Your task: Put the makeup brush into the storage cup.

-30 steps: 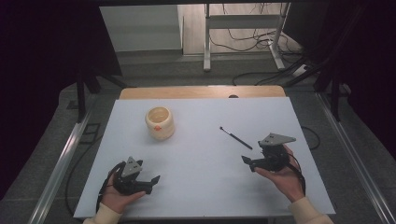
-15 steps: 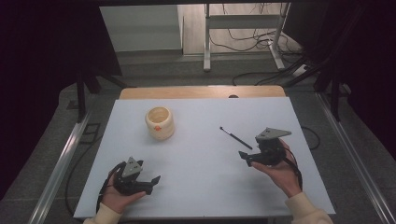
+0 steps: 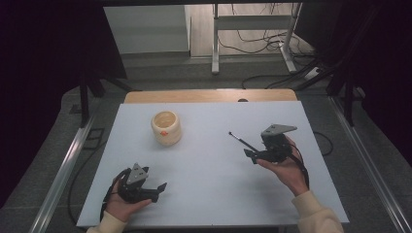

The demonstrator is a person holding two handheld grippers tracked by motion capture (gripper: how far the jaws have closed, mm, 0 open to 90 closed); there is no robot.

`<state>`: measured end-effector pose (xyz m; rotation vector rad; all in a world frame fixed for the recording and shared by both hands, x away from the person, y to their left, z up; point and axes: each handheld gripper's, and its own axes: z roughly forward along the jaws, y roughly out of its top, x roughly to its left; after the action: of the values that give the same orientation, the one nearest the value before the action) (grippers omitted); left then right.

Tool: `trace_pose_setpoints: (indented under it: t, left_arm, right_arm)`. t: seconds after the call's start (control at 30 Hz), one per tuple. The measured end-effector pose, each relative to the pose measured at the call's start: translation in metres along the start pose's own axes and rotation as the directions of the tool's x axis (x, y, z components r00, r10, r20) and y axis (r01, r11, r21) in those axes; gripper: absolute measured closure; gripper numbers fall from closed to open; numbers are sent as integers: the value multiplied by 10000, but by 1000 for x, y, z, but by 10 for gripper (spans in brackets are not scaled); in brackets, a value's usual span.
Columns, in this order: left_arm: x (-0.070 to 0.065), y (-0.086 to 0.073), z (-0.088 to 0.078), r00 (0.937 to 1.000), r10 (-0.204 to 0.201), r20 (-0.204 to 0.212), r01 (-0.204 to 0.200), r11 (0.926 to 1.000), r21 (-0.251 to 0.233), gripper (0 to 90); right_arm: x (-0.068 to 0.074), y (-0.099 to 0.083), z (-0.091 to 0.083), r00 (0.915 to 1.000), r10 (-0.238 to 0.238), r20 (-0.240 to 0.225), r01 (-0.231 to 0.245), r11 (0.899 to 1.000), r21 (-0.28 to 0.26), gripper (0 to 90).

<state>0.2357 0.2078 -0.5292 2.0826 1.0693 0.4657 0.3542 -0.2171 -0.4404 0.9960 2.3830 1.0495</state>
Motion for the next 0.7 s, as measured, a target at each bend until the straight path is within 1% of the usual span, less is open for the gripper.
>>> trace_pose_setpoints:
  t: [0.23, 0.3, 0.43, 0.7]
  left_arm:
    - [0, 0, 0, 10000, 31, -22, -31, 10000, 3, 116]
    - [0, 0, 0, 10000, 27, -24, -27, 10000, 2, 116]
    - [0, 0, 0, 10000, 33, -23, -33, 10000, 20, 117]
    - [0, 0, 0, 10000, 61, -30, -61, 10000, 23, 117]
  right_arm:
    - [-4, 11, 9, 10000, 36, -33, -35, 9999, 146, 146]
    - [-4, 12, 10, 10000, 64, -48, -63, 9999, 157, 146]
    - [-7, 16, 17, 9999, 126, 31, -128, 9992, 372, 145]
    - [-10, 17, 28, 9999, 120, -12, -119, 9974, 709, 134]
